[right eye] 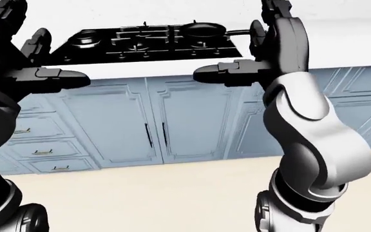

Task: Pick the steak from the plate and place it in the pan.

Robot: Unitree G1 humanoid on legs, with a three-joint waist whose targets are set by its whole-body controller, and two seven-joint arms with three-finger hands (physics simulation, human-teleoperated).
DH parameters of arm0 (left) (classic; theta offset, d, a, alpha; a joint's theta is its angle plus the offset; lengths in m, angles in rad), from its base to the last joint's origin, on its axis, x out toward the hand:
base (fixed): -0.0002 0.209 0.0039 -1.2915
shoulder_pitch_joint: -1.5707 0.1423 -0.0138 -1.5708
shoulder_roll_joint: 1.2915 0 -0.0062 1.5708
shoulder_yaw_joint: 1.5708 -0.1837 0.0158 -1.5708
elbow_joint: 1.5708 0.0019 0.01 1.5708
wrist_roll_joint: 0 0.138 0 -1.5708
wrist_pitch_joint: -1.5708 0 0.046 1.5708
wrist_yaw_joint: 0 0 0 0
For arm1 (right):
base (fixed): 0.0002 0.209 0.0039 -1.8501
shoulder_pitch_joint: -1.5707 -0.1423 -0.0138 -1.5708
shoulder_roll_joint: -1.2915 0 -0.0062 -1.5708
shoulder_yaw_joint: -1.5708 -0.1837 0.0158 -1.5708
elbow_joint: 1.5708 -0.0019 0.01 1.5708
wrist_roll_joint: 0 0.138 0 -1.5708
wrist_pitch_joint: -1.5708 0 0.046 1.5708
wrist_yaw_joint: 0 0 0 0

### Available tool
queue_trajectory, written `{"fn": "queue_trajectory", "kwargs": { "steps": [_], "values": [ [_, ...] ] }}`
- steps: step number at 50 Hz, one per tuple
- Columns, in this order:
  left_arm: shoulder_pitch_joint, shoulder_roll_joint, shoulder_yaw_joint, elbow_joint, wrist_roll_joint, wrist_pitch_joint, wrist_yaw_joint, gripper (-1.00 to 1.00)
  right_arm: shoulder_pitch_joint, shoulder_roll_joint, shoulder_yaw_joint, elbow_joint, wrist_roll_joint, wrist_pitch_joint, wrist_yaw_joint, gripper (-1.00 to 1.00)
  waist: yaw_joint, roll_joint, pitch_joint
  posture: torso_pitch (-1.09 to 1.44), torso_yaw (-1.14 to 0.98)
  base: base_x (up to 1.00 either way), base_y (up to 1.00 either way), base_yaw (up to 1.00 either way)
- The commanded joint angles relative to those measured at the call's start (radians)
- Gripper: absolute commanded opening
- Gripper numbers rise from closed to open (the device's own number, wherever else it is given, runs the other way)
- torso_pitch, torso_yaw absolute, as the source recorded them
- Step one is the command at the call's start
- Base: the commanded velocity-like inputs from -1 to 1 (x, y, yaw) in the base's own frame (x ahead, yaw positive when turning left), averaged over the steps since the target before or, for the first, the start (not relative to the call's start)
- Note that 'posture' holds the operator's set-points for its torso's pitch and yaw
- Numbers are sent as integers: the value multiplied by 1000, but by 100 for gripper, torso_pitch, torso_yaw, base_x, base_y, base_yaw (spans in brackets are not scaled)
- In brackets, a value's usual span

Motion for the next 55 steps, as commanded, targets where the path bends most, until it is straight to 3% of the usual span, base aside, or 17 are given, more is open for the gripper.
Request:
{"fn": "queue_trajectory", "kwargs": {
  "steps": [1,4,5,9,13,17,19,29,31,32,35,39,41,43,44,45,55],
  "values": [
    [-27,8,5,-19,-1,-28,1,100,-21,-11,-8,-10,-7,-41,-1,100,-3,0,-17,0,0,0,42,0],
    [-29,10,8,-21,-5,-23,3,100,-20,-13,-12,-11,-3,-41,-1,100,-1,-63,-29,0,0,0,41,0],
    [-28,10,8,-19,-4,-26,2,100,-20,-14,-13,-9,-3,-45,-1,100,-10,-30,-23,0,0,0,41,0],
    [-29,11,6,-15,-4,-27,3,100,-24,-15,-13,-9,2,-40,-5,100,3,-46,-44,0,0,0,41,0],
    [-24,12,4,-11,1,-34,0,100,-19,-16,-13,-7,3,-44,-6,100,2,0,-20,0,0,0,42,0],
    [-15,11,2,-5,9,-48,-5,100,-16,-17,-12,-8,5,-47,-6,100,-12,107,-49,0,0,0,42,0],
    [-14,10,-1,-3,13,-52,-7,100,-15,-17,-13,-10,7,-45,-7,100,-4,84,-22,0,0,0,41,0],
    [-11,8,-2,4,23,-61,-19,100,-14,-18,-11,-5,10,-50,-7,100,-2,-21,-19,0,0,0,42,0],
    [-19,7,-2,1,23,-49,-16,100,-16,-19,-11,-1,10,-51,-7,100,-1,-72,-34,0,0,0,42,0],
    [-20,6,-2,-4,22,-43,-13,100,-14,-19,-10,-1,10,-52,-6,100,-9,-29,-25,0,0,0,41,0],
    [-19,5,-1,-8,24,-39,-13,100,-16,-20,-16,-7,14,-45,-8,100,2,-51,-46,0,0,0,42,0],
    [-13,3,1,-12,26,-42,-15,100,-11,-20,-15,-8,15,-49,-7,100,4,-8,-22,0,0,0,42,0],
    [-14,3,-1,-5,29,-47,-18,100,-13,-21,-16,-7,16,-47,-10,100,-1,33,-21,0,0,0,42,0],
    [-11,3,-3,0,32,-53,-21,100,-10,-20,-13,-2,14,-55,-8,100,0,130,-45,0,0,0,41,0],
    [-9,3,-4,2,34,-58,-23,100,-8,-21,-13,1,13,-60,-6,100,1,73,-31,0,0,0,41,0],
    [-10,3,-4,4,36,-58,-24,100,-9,-21,-13,-1,14,-58,-6,100,1,85,-28,0,0,0,41,0],
    [-19,1,0,-5,36,-40,-21,100,-13,-23,-10,-4,16,-52,-2,100,20,30,-25,0,0,0,4,43]
  ]
}}
